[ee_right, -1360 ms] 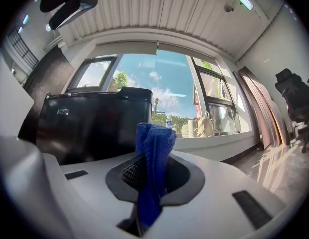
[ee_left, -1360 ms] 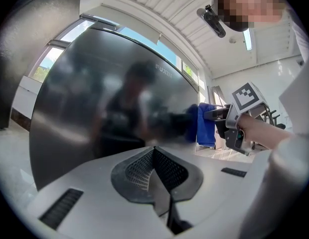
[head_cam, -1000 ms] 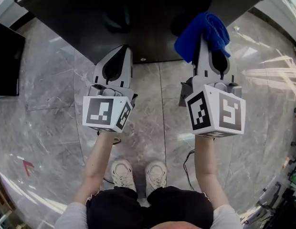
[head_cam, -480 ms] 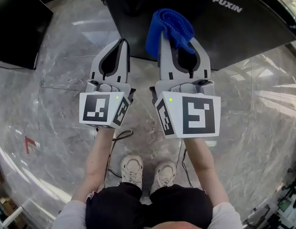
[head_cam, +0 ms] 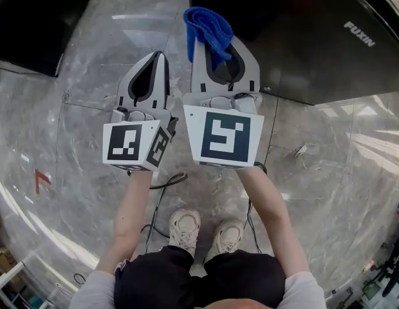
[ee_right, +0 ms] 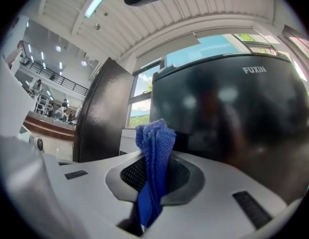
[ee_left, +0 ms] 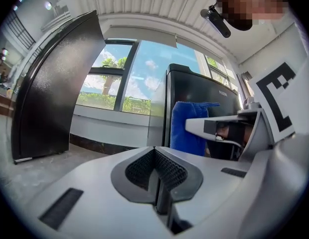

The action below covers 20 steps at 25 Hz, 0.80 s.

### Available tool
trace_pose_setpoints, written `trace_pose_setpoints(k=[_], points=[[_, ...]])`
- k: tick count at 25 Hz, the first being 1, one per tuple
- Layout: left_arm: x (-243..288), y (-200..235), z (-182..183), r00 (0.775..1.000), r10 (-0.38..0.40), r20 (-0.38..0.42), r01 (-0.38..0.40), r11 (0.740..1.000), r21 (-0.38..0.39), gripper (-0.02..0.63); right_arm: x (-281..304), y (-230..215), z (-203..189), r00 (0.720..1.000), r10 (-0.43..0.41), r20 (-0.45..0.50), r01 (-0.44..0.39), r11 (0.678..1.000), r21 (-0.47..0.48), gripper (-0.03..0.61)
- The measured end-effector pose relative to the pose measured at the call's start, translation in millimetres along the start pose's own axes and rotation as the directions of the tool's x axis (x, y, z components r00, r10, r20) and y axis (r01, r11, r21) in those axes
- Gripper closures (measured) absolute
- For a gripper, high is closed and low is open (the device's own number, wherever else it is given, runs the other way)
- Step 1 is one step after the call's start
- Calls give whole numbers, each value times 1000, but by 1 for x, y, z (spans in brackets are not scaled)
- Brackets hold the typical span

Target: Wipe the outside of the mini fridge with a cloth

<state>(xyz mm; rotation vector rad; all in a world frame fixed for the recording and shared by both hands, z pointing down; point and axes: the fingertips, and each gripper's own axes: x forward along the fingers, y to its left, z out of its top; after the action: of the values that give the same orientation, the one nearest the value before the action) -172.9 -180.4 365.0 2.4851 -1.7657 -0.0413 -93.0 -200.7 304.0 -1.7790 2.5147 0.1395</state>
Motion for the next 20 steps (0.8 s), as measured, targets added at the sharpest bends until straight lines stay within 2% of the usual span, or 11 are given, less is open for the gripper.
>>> trace_pose_setpoints(k=[7, 16, 20], points=[[-1, 1, -7, 1000, 3, -15, -3, 1000, -15, 611, 0, -2, 2, 1000, -8, 3, 8, 1000, -3, 514], [4, -26, -7, 999, -42, -14, 41, 999, -20, 611, -22, -36, 1, 998, -65, -13, 65, 998, -8, 514], [7, -51, -9, 996, -92, -24, 91, 996, -11, 611, -35, -56, 2, 996, -93, -14, 93, 996, -12, 512]])
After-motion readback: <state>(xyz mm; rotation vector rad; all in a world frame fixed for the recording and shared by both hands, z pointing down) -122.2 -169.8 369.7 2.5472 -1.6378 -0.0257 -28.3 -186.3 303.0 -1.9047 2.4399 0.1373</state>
